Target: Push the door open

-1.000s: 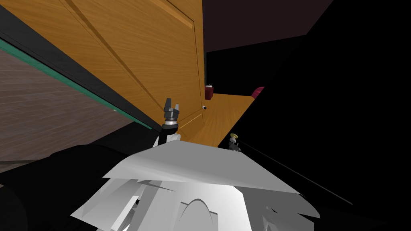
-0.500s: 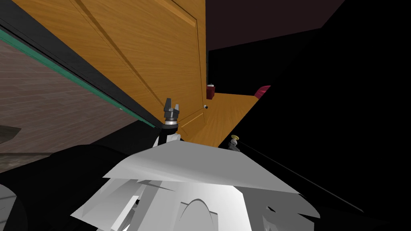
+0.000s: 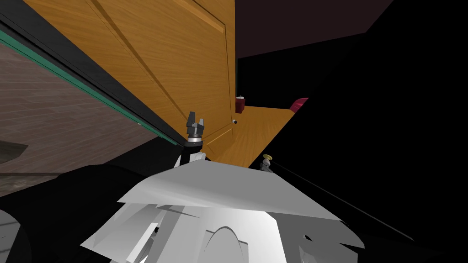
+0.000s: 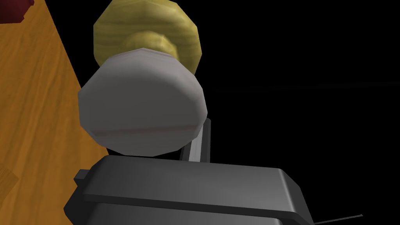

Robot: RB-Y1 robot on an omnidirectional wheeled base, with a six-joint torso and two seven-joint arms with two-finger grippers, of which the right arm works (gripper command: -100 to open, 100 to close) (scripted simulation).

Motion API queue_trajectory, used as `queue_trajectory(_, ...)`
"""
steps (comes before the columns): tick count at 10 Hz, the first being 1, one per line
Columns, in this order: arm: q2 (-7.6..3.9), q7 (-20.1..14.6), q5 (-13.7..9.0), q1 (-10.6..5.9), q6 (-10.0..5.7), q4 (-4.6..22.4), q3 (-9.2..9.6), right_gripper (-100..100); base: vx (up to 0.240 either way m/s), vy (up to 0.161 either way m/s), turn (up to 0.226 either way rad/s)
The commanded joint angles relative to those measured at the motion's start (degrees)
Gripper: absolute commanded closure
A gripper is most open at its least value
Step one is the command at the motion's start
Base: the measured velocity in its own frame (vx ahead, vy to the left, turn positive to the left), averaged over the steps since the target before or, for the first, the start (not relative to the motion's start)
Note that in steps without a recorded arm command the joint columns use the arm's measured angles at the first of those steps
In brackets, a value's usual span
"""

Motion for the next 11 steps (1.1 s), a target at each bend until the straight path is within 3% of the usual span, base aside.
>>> queue_trajectory(1, 0.74, 0.28, 0.63, -2.18, -0.24, -0.93, 0.49, -100, -0.013, 0.002, -0.001)
queue_trajectory(2, -0.02, 0.16, -0.43, -0.74, 0.41, 0.32, -0.31, -100, -0.009, -0.029, -0.044)
queue_trajectory(3, 0.12, 2.29, -1.45, -0.52, 2.13, -1.05, -1.06, -100, -0.010, -0.044, -0.121)
queue_trajectory(6, 0.47, 4.18, -2.06, -0.56, 3.40, -2.74, -1.44, -100, -0.011, -0.017, -0.036)
queue_trajectory(8, 0.47, 4.18, -2.06, -0.56, 3.40, -2.74, -1.44, -100, -0.004, 0.003, 0.005)
queue_trajectory(9, 0.86, 6.32, -2.75, -0.61, 4.84, -4.65, -1.87, -100, -0.007, 0.000, -0.064)
queue_trajectory(11, 1.26, 8.46, -3.45, -0.66, 6.28, -6.56, -2.29, -100, -0.001, -0.005, -0.047)
